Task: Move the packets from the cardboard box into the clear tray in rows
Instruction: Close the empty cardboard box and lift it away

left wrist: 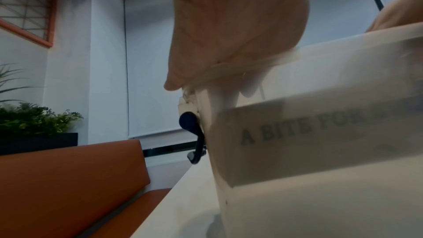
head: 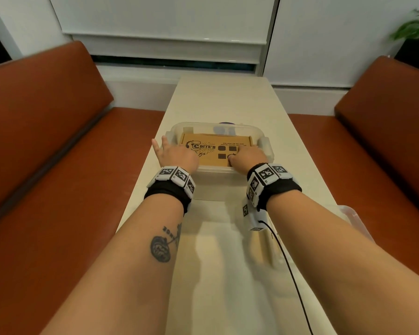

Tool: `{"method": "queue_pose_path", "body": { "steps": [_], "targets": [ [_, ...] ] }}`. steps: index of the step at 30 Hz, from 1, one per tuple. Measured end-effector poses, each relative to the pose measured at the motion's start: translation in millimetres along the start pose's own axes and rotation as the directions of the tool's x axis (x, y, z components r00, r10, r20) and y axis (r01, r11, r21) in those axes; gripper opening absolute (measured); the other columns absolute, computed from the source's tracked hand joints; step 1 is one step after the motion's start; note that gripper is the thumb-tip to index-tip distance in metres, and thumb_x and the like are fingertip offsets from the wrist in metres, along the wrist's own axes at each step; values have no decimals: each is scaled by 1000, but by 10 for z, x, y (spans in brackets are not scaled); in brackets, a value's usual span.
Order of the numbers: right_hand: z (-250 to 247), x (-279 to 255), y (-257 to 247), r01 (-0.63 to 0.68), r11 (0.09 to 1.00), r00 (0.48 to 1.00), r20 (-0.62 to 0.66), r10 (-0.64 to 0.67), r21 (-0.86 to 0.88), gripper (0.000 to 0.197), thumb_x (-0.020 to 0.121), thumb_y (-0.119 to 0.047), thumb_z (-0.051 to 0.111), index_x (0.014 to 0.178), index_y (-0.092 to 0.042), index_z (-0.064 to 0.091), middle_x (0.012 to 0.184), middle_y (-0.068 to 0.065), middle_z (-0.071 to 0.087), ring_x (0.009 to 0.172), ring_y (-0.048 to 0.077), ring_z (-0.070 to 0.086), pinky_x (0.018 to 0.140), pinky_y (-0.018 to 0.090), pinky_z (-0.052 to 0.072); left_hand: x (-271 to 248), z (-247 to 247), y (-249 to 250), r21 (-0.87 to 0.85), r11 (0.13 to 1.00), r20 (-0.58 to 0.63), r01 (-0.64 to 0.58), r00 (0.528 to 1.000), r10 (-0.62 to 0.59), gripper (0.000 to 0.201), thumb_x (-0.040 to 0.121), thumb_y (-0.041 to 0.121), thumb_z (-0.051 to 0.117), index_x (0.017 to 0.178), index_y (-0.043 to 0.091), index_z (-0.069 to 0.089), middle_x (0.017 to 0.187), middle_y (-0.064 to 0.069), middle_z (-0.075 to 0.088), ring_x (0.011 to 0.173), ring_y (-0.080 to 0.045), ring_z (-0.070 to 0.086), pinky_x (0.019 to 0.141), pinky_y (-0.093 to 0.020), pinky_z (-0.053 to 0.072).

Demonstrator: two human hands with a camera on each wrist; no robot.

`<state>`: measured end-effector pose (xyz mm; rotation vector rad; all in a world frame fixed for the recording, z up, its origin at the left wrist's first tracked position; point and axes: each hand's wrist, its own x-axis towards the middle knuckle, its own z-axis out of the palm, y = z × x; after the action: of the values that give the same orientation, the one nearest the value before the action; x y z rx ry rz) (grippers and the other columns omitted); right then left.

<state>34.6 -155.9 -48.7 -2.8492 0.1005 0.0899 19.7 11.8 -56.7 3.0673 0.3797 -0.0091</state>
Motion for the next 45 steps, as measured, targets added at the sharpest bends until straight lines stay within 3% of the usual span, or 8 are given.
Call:
{"method": "queue_pose_path", "body": {
  "steps": [5, 7, 11, 14, 20, 25, 31, 45],
  "targets": [
    [-84, -133, 91, 126, 940, 967, -250, -45, 317, 38, 95, -25, 47, 127, -8, 54, 137, 11, 46, 121, 24, 48, 101, 33, 40, -141, -51, 86, -178, 982, -182, -67, 983, 34, 49, 102, 36, 21, 135, 13, 51, 151, -7, 37, 146, -31, 10, 116, -52, -8],
    [-164, -256, 233, 235, 868, 895, -446, -18, 437, 32, 95, -20, 46, 122, -7, 57, 133, 8, 47, 119, 20, 48, 97, 19, 33, -282, -78, 207, -290, 933, -356, -213, 929, 102, 42, 102, 30, 30, 133, 10, 51, 144, -8, 45, 142, -32, 23, 117, -45, 3],
    [-303, -515, 679, 213, 819, 812, -562, 154, 532, 24, 95, -16, 46, 112, -9, 61, 123, 7, 54, 113, 17, 50, 86, 12, 28, -755, -108, 656, -388, 767, -609, -512, 767, 203, 25, 99, 23, 44, 99, 5, 63, 96, -11, 61, 92, -28, 53, 83, -36, 38],
    [-317, -667, 1066, 2, 846, 873, -414, 259, 533, 29, 95, -15, 44, 119, -8, 58, 126, 13, 53, 115, 25, 50, 91, 27, 36, -1052, 81, 1015, -464, 715, -414, -523, 841, 348, 24, 100, 27, 41, 90, 11, 55, 83, -4, 56, 80, -25, 58, 64, -30, 38],
    [-177, -995, 1771, -375, 875, 904, -88, 418, 308, 39, 90, -7, 42, 128, -3, 48, 133, 18, 46, 120, 33, 47, 94, 37, 42, -1323, 524, 1314, -420, 878, 137, -227, 941, 309, 35, 99, 31, 42, 114, 3, 56, 116, -16, 60, 104, -33, 59, 76, -32, 42],
    [-91, -1184, 2164, -579, 811, 813, -10, 582, 87, 44, 92, -15, 41, 135, -11, 40, 139, 16, 38, 128, 35, 36, 107, 48, 33, -1324, 590, 1396, -390, 894, 182, -221, 933, 310, 22, 95, 7, 46, 107, -4, 60, 109, -20, 64, 99, -35, 61, 72, -33, 43],
    [20, -1185, 2383, -487, 870, 872, 100, 480, 72, 44, 93, -2, 32, 136, -10, 42, 131, 17, 51, 115, 33, 54, 79, 35, 47, -1307, 582, 1353, -356, 904, 154, -239, 939, 308, 29, 94, 1, 43, 120, -4, 55, 108, -19, 65, 99, -32, 62, 75, -30, 44],
    [186, -1324, 1687, -397, 911, 917, 94, 388, 112, 21, 92, -2, 43, 99, -1, 62, 106, 16, 66, 92, 30, 63, 66, 30, 44, -1277, 470, 598, -235, 966, 182, -112, 971, 157, 24, 93, 0, 42, 99, -5, 64, 104, -20, 66, 96, -34, 63, 74, -33, 47]
  ]
}}
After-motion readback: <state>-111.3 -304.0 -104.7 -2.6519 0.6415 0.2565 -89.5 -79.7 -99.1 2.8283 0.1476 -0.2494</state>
